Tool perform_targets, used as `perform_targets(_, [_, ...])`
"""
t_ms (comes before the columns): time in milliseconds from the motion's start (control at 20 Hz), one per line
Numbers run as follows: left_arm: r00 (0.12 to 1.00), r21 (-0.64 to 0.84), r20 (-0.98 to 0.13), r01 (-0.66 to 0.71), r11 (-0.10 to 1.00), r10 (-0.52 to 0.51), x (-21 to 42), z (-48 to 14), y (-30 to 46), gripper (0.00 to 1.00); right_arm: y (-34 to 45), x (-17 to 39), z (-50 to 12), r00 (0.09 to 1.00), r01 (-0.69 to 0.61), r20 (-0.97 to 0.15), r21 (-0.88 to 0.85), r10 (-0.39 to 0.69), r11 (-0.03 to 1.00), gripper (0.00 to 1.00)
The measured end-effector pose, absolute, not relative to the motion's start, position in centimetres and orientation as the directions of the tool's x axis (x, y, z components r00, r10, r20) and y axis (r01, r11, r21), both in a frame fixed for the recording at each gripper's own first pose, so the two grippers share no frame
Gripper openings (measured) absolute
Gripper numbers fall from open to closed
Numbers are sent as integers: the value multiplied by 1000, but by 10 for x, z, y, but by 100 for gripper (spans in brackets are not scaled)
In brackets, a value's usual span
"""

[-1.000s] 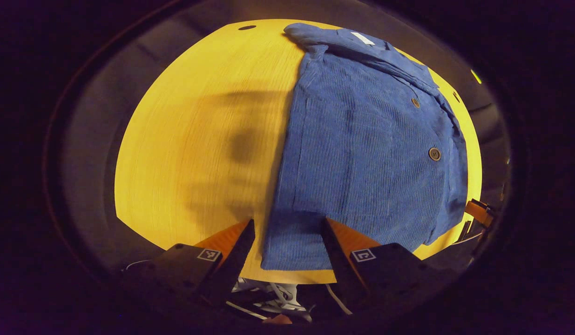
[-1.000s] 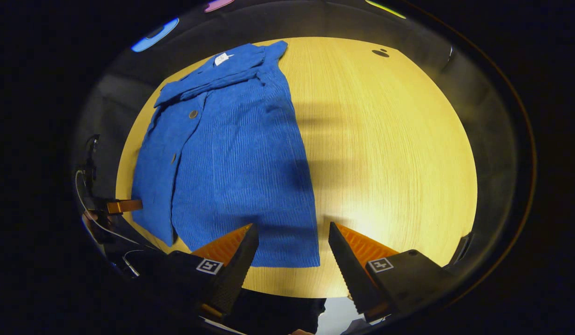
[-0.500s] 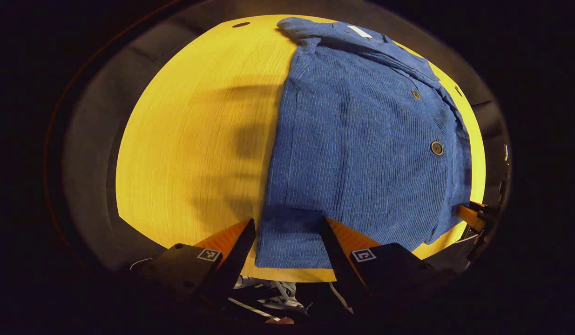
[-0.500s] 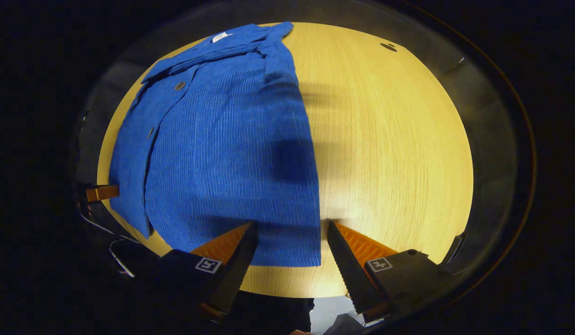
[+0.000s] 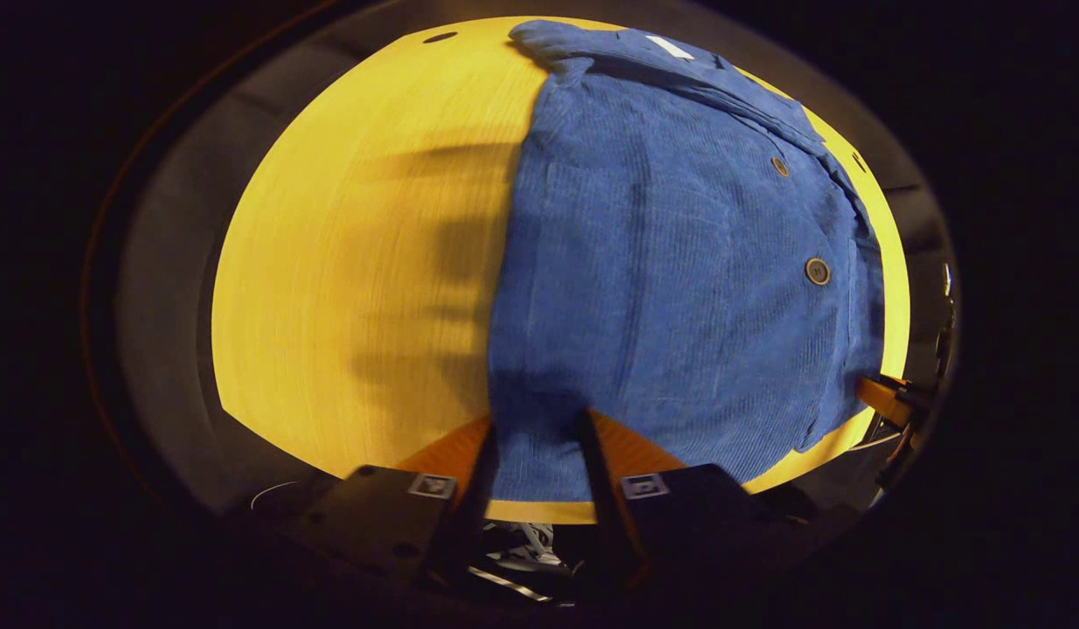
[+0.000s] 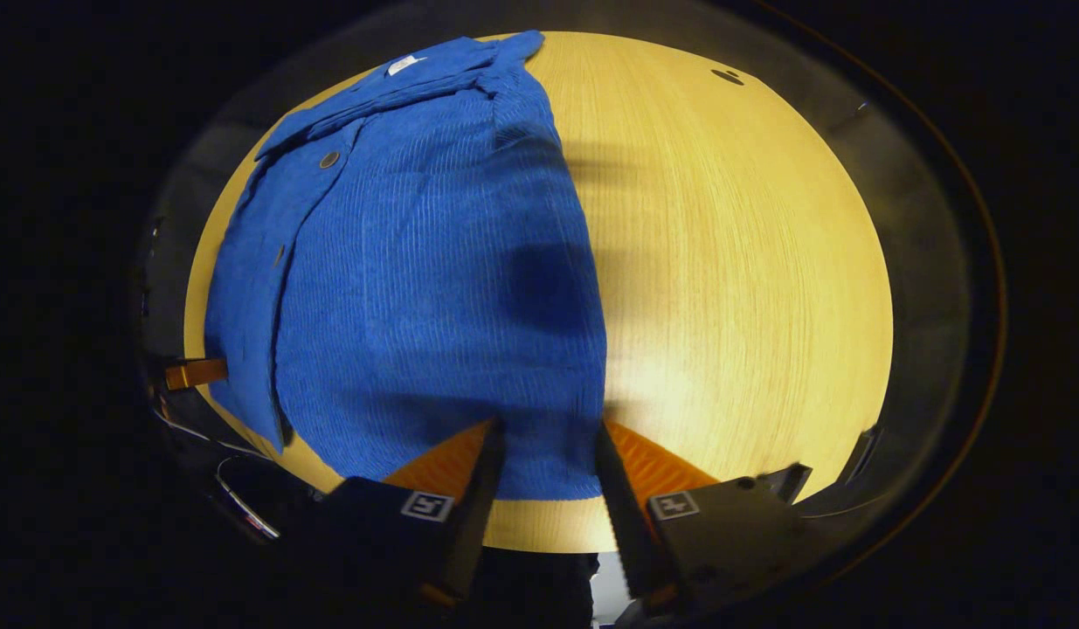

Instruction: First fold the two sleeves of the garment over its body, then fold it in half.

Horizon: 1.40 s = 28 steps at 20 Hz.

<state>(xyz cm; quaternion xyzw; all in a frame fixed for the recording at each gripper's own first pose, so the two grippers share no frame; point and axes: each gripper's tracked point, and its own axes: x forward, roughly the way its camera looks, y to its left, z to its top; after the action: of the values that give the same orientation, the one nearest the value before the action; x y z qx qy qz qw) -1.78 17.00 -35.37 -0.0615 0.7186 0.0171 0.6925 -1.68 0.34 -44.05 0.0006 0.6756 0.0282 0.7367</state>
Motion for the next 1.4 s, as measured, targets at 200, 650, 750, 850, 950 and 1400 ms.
perform_targets(200, [-19, -82, -996, -113, 990, -84, -13, -353, 164, 0, 23, -20, -444, 66, -36, -990, 118, 120, 992, 1])
perform_targets(650, [101, -257, -962, -11, 966, -255, 3, -318, 142, 0, 43, -1, -387, 184, 58, -959, 231, 217, 971, 1])
perform_targets(750, [130, -297, -946, 25, 954, -298, 11, -303, 134, 0, 48, 10, -362, 235, 50, -948, 232, 214, 971, 1])
perform_targets(850, [156, -337, -927, 55, 940, -341, 21, -287, 130, 0, 53, 23, -339, 287, 38, -936, 223, 204, 974, 1])
perform_targets(950, [188, -356, -912, 77, 931, -365, 35, -273, 131, 0, 62, 42, -319, 330, 23, -923, 218, 199, 976, 1])
perform_targets(1400, [328, -342, -870, 137, 929, -369, 116, -188, 156, 0, 92, 137, -250, 465, -46, -861, 207, 205, 977, 1])
